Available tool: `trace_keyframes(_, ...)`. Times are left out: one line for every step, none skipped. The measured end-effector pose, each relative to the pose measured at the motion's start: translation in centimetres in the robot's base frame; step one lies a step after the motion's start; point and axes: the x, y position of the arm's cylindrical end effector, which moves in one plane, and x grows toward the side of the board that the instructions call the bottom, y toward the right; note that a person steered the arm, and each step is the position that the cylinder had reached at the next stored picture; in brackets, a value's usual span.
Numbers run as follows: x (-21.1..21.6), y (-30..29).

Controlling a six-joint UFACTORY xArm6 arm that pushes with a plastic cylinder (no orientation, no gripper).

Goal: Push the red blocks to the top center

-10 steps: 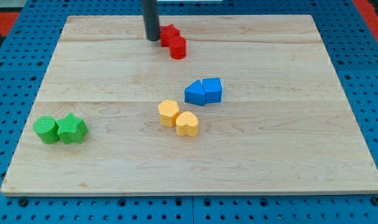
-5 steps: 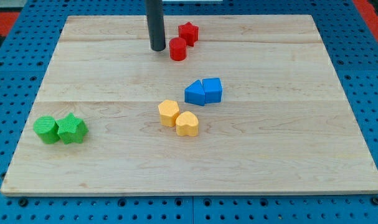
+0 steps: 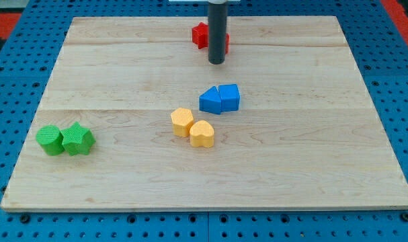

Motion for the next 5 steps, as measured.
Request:
trace_keyframes(-1.4,2.1)
trace_keyframes(-5.3,0.9)
trace_keyframes(-9.5,-2.2)
trace_keyframes(-9.4,-0.2)
trace_keyframes(-9.4,1.1)
